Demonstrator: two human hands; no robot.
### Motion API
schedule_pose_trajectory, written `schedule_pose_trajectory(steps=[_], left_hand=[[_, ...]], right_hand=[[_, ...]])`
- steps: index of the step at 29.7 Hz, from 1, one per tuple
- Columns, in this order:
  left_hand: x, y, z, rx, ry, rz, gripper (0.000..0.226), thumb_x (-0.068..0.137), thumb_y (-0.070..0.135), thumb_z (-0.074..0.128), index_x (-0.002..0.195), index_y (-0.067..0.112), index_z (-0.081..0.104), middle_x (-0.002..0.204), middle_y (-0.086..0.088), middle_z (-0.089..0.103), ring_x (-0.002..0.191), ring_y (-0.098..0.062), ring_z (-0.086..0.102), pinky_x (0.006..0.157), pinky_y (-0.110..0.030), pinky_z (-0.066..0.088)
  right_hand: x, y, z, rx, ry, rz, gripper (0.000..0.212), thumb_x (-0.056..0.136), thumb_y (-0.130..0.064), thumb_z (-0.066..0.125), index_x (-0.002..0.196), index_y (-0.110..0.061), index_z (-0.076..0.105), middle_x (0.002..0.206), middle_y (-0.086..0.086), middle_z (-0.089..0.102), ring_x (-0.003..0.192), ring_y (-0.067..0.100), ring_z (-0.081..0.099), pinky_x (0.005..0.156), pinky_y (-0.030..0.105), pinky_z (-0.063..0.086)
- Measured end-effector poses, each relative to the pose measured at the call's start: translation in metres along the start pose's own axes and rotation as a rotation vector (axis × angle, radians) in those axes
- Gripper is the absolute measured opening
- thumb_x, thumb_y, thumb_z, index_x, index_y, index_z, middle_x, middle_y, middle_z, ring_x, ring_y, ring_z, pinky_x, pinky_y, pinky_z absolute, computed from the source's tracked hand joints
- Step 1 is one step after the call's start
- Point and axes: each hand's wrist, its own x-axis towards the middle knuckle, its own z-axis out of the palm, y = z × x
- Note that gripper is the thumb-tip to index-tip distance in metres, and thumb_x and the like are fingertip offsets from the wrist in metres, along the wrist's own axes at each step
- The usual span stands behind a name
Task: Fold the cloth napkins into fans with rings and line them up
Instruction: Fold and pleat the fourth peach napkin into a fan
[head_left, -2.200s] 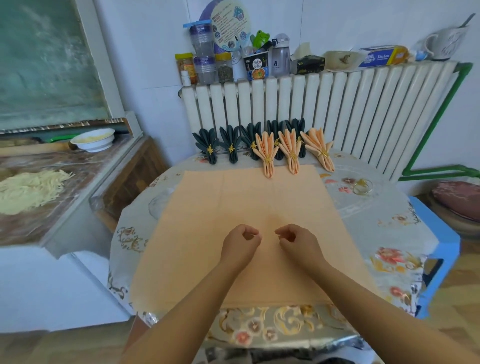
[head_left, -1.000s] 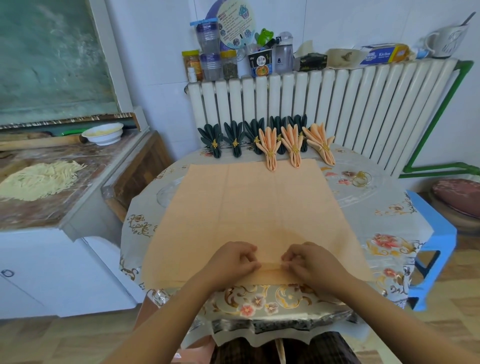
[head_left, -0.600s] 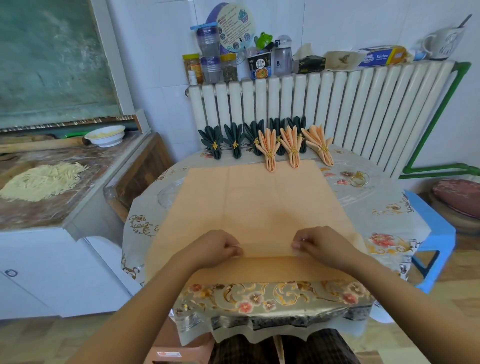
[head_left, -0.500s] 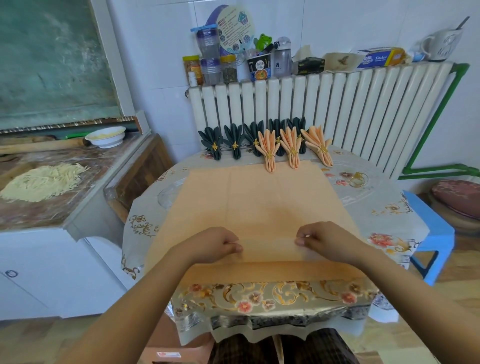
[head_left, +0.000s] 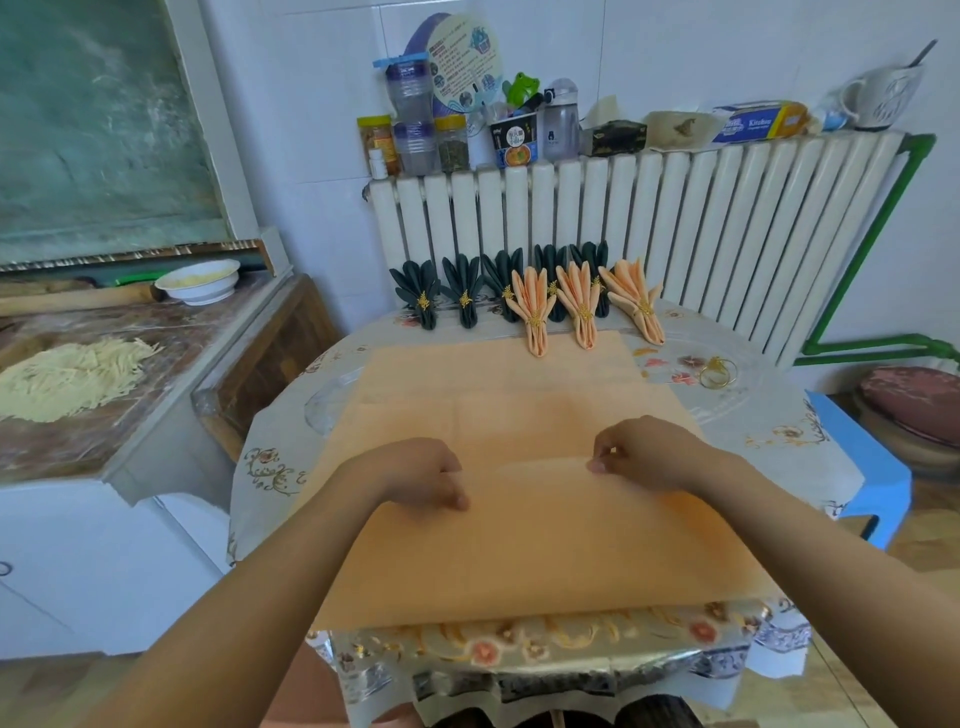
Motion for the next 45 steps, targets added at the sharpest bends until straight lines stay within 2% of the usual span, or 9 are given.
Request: schedule_pose_trajectory(steps=[5,9,16,24,28,31,38,42,45], left_hand=[[0.04,-0.035,-0.015,0.178,0.085,-0.218,0.036,0.088,0.033,0.065,0.064,0.015,0.045,0.065,0.0,0.045,0.065,-0.019,0.046,0.056,-0.026,0.033],[0.083,-0.066,-0.024,0.25,0.218,-0.33,0.023,0.094,0.036,0.057,0.09,0.013,0.06,0.093,-0.003,0.062,0.089,-0.023,0.058,0.069,-0.03,0.039],[0.125,-0.104,-0.004,0.249,0.444,-0.406,0.023,0.1,0.028,0.039,0.112,0.019,0.057,0.113,-0.003,0.058,0.106,-0.024,0.054,0.095,-0.038,0.032],[0.151,-0.118,0.021,0.246,0.703,-0.439,0.021,0.098,0.02,0.037,0.106,0.016,0.056,0.104,-0.001,0.058,0.102,-0.023,0.052,0.1,-0.038,0.019],[0.156,-0.123,0.025,0.233,0.797,-0.393,0.006,0.082,0.01,0.067,0.078,0.011,0.062,0.072,-0.003,0.059,0.071,-0.027,0.058,0.083,-0.035,0.021],[0.16,-0.126,0.022,0.234,0.786,-0.404,0.013,0.077,0.009,0.072,0.074,0.013,0.06,0.067,-0.001,0.058,0.065,-0.025,0.057,0.079,-0.035,0.021],[0.153,-0.1,0.019,0.157,0.747,-0.513,0.035,0.099,0.027,0.037,0.131,0.013,0.044,0.136,-0.008,0.045,0.13,-0.026,0.034,0.109,-0.042,-0.001],[0.139,-0.044,0.032,0.08,0.522,-0.197,0.046,0.1,0.034,0.031,0.145,0.022,0.032,0.158,-0.004,0.019,0.145,-0.016,0.013,0.116,-0.038,-0.002],[0.127,-0.015,0.048,0.009,0.358,-0.165,0.059,0.097,0.045,0.02,0.151,0.023,0.019,0.161,-0.008,0.005,0.148,-0.022,0.0,0.118,-0.041,-0.002]], right_hand=[[0.052,0.018,0.013,-0.138,0.048,0.121,0.018,0.097,-0.028,0.047,0.109,-0.022,0.059,0.103,-0.001,0.06,0.094,0.019,0.054,0.076,0.028,0.043],[0.103,0.031,0.02,-0.238,0.131,0.188,0.02,0.097,-0.019,0.04,0.107,-0.021,0.058,0.101,0.001,0.061,0.082,0.018,0.048,0.07,0.026,0.035],[0.144,0.049,0.041,-0.201,0.342,0.19,0.024,0.099,-0.03,0.038,0.11,-0.022,0.058,0.106,-0.002,0.058,0.1,0.017,0.049,0.087,0.027,0.033],[0.163,0.054,0.057,-0.106,0.491,0.266,0.018,0.095,-0.029,0.048,0.099,-0.018,0.061,0.102,0.0,0.06,0.104,0.022,0.052,0.099,0.034,0.019],[0.168,0.052,0.06,-0.141,0.47,0.281,0.019,0.097,-0.028,0.043,0.1,-0.019,0.059,0.103,-0.001,0.059,0.106,0.023,0.049,0.105,0.039,0.014],[0.17,0.051,0.058,-0.159,0.438,0.301,0.02,0.098,-0.028,0.039,0.1,-0.019,0.057,0.103,-0.001,0.059,0.108,0.022,0.048,0.107,0.04,0.012],[0.173,0.044,0.053,-0.202,0.405,0.334,0.021,0.098,-0.028,0.037,0.102,-0.018,0.055,0.105,0.0,0.059,0.111,0.024,0.046,0.109,0.042,0.011],[0.172,0.04,0.058,-0.191,0.415,0.36,0.024,0.098,-0.024,0.033,0.109,-0.017,0.053,0.114,0.002,0.055,0.117,0.024,0.041,0.111,0.043,0.007],[0.165,0.032,0.056,-0.123,0.39,0.328,0.033,0.098,-0.023,0.034,0.127,-0.022,0.049,0.134,0.001,0.047,0.13,0.023,0.031,0.113,0.043,0.002]])
